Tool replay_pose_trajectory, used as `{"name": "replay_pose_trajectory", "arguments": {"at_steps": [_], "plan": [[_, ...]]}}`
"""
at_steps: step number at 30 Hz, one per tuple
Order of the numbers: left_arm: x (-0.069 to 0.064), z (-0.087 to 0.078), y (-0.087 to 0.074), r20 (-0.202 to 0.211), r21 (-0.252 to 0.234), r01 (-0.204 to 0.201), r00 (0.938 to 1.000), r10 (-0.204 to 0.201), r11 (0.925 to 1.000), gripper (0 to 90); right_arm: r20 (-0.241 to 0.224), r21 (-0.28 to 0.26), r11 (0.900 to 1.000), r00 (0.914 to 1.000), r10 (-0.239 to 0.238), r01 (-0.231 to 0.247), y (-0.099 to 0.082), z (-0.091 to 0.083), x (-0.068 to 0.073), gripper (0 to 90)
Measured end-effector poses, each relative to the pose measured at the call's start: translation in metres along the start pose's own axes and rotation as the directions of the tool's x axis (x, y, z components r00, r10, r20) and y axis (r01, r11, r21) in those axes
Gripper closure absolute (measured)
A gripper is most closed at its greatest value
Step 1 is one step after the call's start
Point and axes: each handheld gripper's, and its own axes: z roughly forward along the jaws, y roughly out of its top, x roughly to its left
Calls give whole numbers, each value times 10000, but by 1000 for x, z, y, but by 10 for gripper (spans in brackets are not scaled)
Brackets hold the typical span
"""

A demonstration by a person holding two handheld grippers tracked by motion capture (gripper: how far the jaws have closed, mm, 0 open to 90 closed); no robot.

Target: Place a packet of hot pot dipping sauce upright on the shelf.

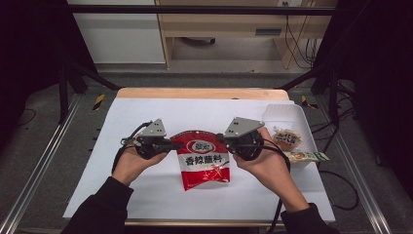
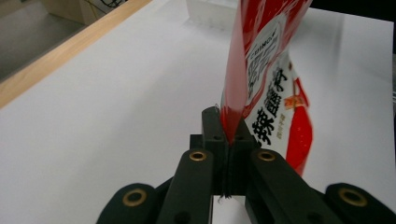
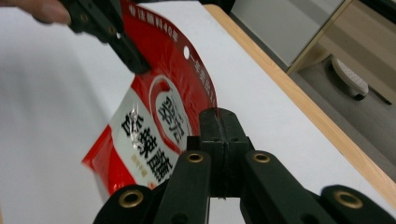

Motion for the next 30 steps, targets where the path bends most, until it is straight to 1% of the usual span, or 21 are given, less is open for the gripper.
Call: {"name": "replay_pose_trajectory", "arguments": {"at_steps": [1,3,4,5,7,9,10,12,13,14,16,17,19,20,21,22,24,26,27,29,30], "plan": [[-1,-1,2,48,20,-157,9999,157,9999,898,-85,107,9999,10000,30,-29,-1,-1,-2,859],[-4,-2,6,-5,118,-415,9991,415,9991,899,-254,363,9993,9997,-4,14,-5,-3,-4,813],[-5,-3,8,-29,174,-492,9988,493,9986,899,-340,443,9990,9994,-58,73,-7,-3,-6,769],[-6,-3,9,-28,184,-598,9982,599,9980,899,-448,506,9987,9990,-35,58,-8,-2,-6,704],[-10,-3,12,-61,244,-827,9965,828,9963,899,-446,571,9982,9989,-152,177,-9,-1,-8,594],[-12,-4,16,-34,233,-948,9955,949,9952,899,-457,654,9973,9985,-309,338,-9,1,-10,492],[-13,-5,17,-67,229,-1012,9948,1014,9946,899,-420,763,9961,9983,-408,439,-9,2,-12,456],[-13,-6,19,-45,209,-1059,9944,1060,9942,899,-450,1055,9932,9980,-438,484,-9,5,-16,382],[-14,-7,21,-56,193,-1104,9939,1106,9937,899,-471,1212,9911,9976,-501,555,-9,7,-17,376],[-14,-8,22,-52,200,-1207,9927,1208,9925,899,-485,1252,9898,9969,-618,675,-9,8,-19,370],[-15,-9,23,-53,134,-1289,9916,1290,9916,899,-648,1396,9870,9954,-710,795,-9,11,-22,328],[-14,-10,23,-77,92,-1257,9920,1257,9920,899,-716,1532,9854,9954,-643,746,-9,13,-24,342],[-14,-10,23,-57,79,-1205,9927,1205,9927,898,-953,1639,9839,9939,-554,706,-9,16,-26,351],[-14,-10,23,-7,93,-1222,9925,1222,9925,898,-1037,1714,9827,9932,-531,705,-9,17,-26,378],[-14,-10,23,0,92,-1267,9919,1267,9919,899,-1105,1716,9821,9921,-594,779,-9,18,-25,408],[-14,-10,23,2,105,-1288,9917,1288,9916,898,-1218,1708,9818,9906,-626,830,-9,19,-24,417],[-15,-10,23,38,52,-1298,9915,1298,9915,898,-1415,1773,9803,9880,-619,868,-8,21,-22,469],[-16,-11,24,23,11,-1355,9908,1355,9908,898,-1582,1876,9769,9847,-726,1022,-7,23,-19,491],[-16,-11,24,62,9,-1387,9903,1387,9903,898,-1652,1901,9759,9833,-758,1072,-7,24,-18,537],[-16,-11,24,92,-13,-1383,9903,1383,9904,898,-1782,1941,9751,9813,-728,1076,-7,26,-17,595],[-16,-11,24,92,-13,-1383,9903,1383,9904,898,-1779,2027,9732,9814,-726,1087,-7,26,-16,636]]}}
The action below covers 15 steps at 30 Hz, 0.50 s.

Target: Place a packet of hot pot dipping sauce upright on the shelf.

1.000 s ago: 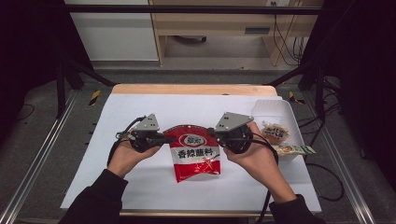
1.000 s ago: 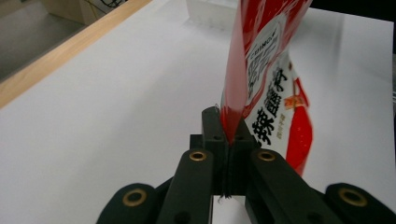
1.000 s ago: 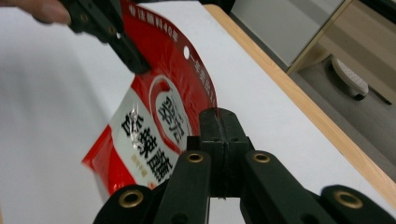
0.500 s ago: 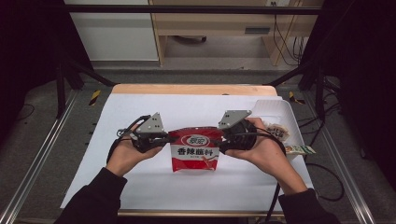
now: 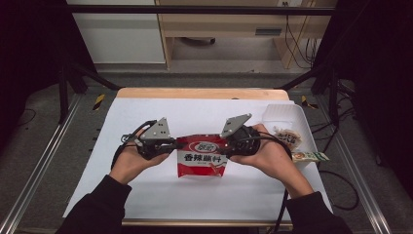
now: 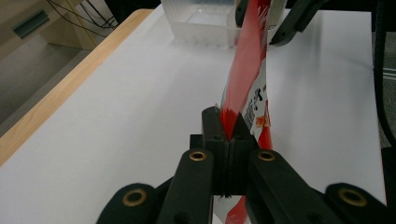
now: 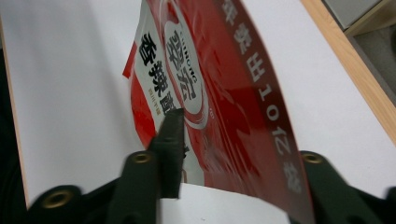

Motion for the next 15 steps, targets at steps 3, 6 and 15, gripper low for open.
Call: {"name": "replay_pose_trajectory", "arguments": {"at_steps": [3,6,15], "plan": [[0,0,0,28,-65,74,10000,-73,10000,897,-27,129,9999,10000,-77,77,-1,2,1,748],[1,0,0,71,-109,181,9998,-180,9998,897,-7,53,9999,9999,125,-125,0,0,1,824],[4,-6,-5,-146,-374,826,9964,-831,9959,744,173,29,9994,9993,-333,333,8,-3,5,894]]}}
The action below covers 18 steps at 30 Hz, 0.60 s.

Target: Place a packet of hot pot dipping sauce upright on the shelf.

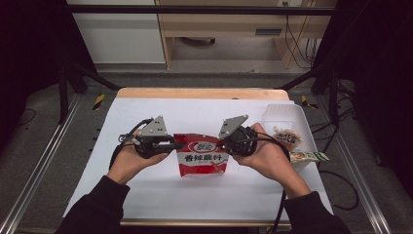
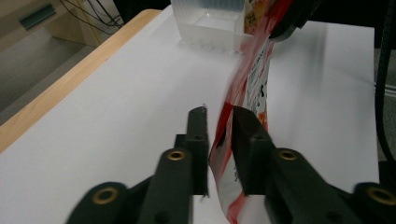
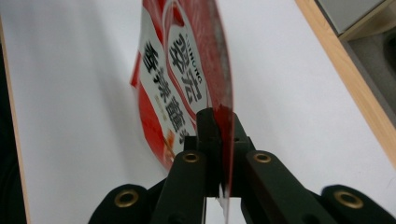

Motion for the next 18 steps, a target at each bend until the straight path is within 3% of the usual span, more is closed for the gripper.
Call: {"name": "replay_pose_trajectory", "arguments": {"at_steps": [3,8,9,12,13,14,15,18], "plan": [[0,-5,-6,-235,-144,311,9992,-315,9994,514,98,-51,9999,9998,-160,161,6,-4,-2,895],[-5,-15,-24,-701,20,470,9964,-467,9989,319,163,-33,9988,9987,-484,484,14,-8,-8,895],[-5,-15,-24,-701,20,470,9964,-467,9989,294,200,-23,9987,9985,-515,515,15,-9,-9,895],[-11,-22,-46,-1140,166,843,9901,-819,9963,238,217,-98,9982,9980,-595,597,18,-11,-13,895],[-11,-22,-46,-1140,166,843,9901,-819,9963,218,217,-98,9982,9980,-595,597,18,-11,-13,895],[-14,-24,-59,-1349,358,1031,9861,-974,9940,200,217,-126,9981,9979,-605,608,19,-12,-15,895],[-14,-24,-59,-1349,358,1031,9861,-974,9940,188,217,-126,9981,9979,-605,608,19,-12,-15,895],[-18,-25,-92,-1879,759,1575,9720,-1410,9846,157,221,-273,9973,9975,-675,681,23,-15,-19,895]]}}
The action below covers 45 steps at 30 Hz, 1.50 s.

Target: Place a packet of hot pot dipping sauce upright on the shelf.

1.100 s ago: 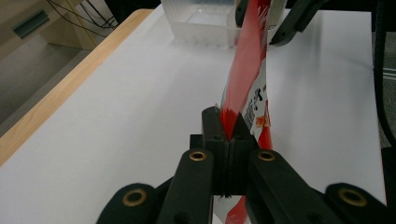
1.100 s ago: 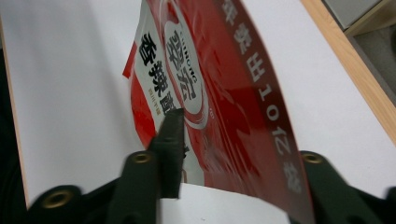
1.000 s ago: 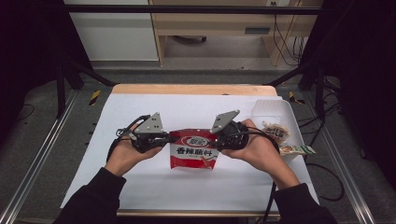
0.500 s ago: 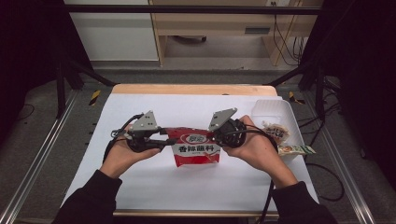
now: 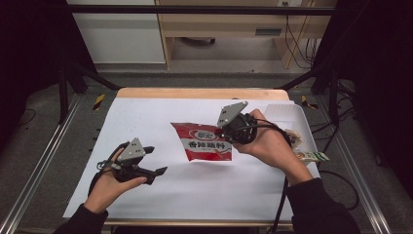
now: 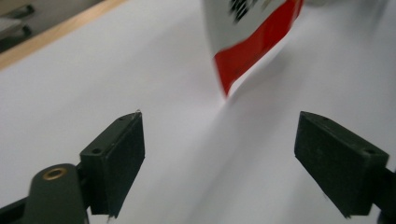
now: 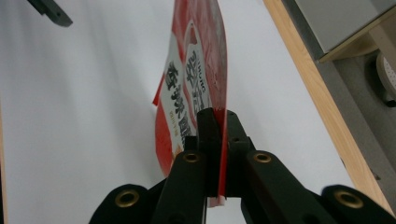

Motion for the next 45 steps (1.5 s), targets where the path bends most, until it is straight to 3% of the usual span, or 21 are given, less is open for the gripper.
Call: {"name": "replay_pose_trajectory", "arguments": {"at_steps": [1,2,4,7,9,14,16,17,19,20,24,29,33,40,45], "plan": [[0,0,0,0,0,0,10000,0,10000,157,0,0,10000,10000,0,0,0,0,0,895],[3,1,-16,-297,94,301,9991,-299,9995,156,-9,-82,9999,10000,-94,94,2,-2,-3,895],[7,2,-28,-615,-33,606,9963,-607,9982,154,-11,-188,9998,10000,-63,63,3,-3,-5,895],[11,1,-34,-769,28,857,9934,-852,9963,134,-38,-227,9997,10000,-79,78,4,-4,-8,895],[16,-2,-42,-910,-252,1218,9881,-1236,9922,133,31,-246,9997,10000,25,-24,5,-7,-11,895],[19,-4,-51,-1133,-182,1304,9848,-1317,9913,123,271,-407,9991,9995,162,-150,7,-17,-19,895],[19,-14,-53,-1937,-576,1448,9690,-1534,9878,130,330,-429,9988,9992,232,-218,7,-23,-24,895],[21,-18,-54,-2090,-852,1557,9630,-1704,9841,131,405,-456,9985,9986,336,-317,7,-26,-26,895],[22,-21,-55,-2133,-932,1619,9605,-1786,9824,130,544,-499,9980,9976,428,-401,6,-32,-30,895],[26,-24,-59,-2321,-770,1653,9561,-1789,9832,129,630,-522,9975,9967,506,-473,5,-35,-32,895],[31,-29,-66,-2332,-779,1887,9512,-2019,9789,126,893,-630,9961,9937,677,-622,4,-48,-38,895],[33,-26,-69,-2214,-490,1847,9563,-1910,9816,122,1166,-698,9946,9896,844,-766,1,-57,-42,895],[30,-28,-66,-2162,-831,1876,9553,-2014,9787,122,1623,-918,9910,9804,1114,-974,-3,-59,-50,896],[32,-27,-68,-2200,-724,1913,9542,-2028,9789,121,1831,-1104,9845,9708,1551,-1365,-4,-62,-73,896],[29,-27,-68,-2186,-862,2030,9513,-2173,9754,118,2218,-1334,9752,9537,2033,-1769,-9,-62,-89,896]]}}
